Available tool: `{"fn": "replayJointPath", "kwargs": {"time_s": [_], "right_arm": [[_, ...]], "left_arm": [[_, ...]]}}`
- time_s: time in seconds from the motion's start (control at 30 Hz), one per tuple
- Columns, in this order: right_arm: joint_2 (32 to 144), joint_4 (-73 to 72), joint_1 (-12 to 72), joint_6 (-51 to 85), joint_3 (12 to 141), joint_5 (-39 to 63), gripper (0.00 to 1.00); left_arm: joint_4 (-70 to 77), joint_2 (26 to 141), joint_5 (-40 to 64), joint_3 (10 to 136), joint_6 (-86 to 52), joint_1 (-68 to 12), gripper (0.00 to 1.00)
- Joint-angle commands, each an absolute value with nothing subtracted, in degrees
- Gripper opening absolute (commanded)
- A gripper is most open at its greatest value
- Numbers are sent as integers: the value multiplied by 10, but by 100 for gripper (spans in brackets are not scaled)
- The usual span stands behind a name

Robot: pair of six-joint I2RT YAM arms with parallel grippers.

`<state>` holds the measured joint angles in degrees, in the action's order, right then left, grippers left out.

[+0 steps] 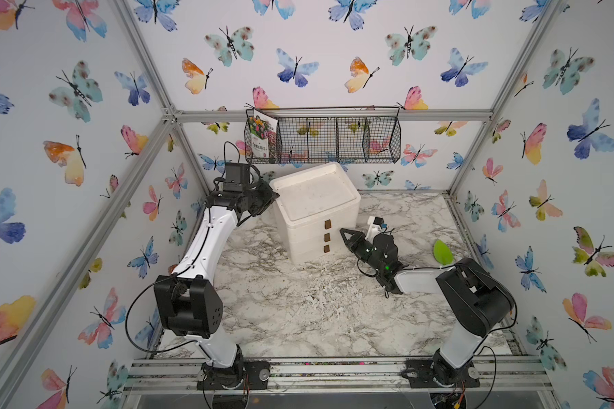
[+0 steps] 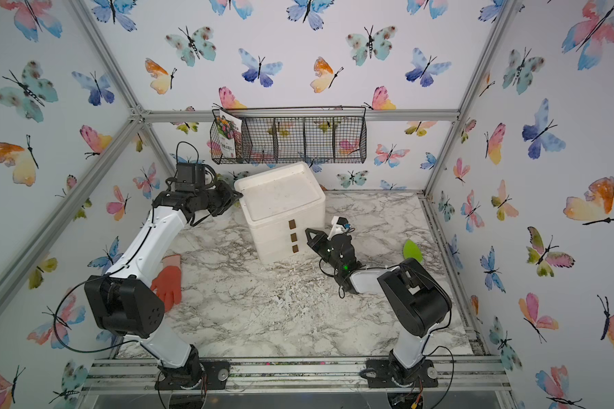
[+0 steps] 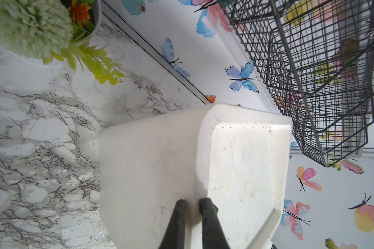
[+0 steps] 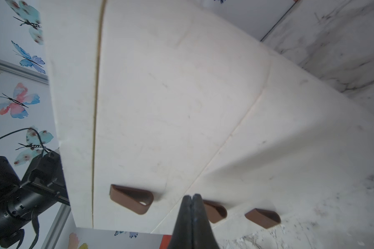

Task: Sort the rolls of trash bags by color and place them into the drawer
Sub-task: Close the drawer of the storage box.

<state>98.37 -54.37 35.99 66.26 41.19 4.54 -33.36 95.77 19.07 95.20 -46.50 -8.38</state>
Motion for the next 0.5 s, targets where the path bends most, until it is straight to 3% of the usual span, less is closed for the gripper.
{"fn": "replayJointPath", "kwargs": {"time_s": [0.0,0.13,0.23,0.47], "right_arm": [[924,-477,360,608,410,38,2],[852,-363,359,537,405,22,2],[807,-280,360,498,402,9,3],[704,-183,359,445,356,-40,9]], "left_arm": [[-373,966,231,966,-447,-108,13],[-368,963,226,978,-439,-100,16],[-362,960,226,991,-434,-96,25],[-372,941,224,1012,-414,-72,74]]}}
